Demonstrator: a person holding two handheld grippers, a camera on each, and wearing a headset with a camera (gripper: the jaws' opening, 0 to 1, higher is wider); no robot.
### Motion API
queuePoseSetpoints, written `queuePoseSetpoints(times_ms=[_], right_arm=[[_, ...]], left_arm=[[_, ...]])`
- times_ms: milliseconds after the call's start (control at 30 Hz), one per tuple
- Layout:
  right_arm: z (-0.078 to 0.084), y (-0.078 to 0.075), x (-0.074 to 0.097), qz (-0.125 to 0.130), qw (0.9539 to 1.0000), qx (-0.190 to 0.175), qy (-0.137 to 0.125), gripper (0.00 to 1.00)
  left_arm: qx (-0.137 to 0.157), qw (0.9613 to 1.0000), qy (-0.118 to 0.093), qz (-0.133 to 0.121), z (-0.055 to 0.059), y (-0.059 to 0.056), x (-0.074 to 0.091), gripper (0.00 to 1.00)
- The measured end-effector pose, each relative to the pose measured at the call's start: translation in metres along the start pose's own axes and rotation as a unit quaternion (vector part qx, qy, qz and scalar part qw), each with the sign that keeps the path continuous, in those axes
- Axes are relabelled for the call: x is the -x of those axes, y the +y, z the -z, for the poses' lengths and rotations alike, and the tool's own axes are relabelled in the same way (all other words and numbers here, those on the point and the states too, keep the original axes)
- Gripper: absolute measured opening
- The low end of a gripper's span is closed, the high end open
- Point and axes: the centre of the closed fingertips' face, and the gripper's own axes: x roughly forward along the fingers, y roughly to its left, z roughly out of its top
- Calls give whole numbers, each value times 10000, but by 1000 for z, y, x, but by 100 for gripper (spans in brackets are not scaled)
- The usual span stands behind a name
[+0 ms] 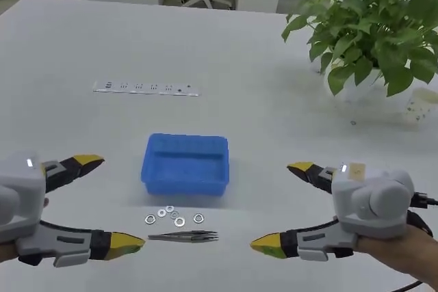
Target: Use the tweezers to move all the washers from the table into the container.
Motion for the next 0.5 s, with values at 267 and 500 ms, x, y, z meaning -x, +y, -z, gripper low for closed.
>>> queuePoseSetpoints(times_ms=[267, 500], right_arm=[[2, 2, -5, -126, 9999, 65, 86, 93], [5, 6, -10, -304, 9993, 163, 165, 87]], left_arm=[[-45, 9999, 108, 63, 6, -1, -4, 99], [-120, 9994, 243, 211, 11, -7, -10, 96]])
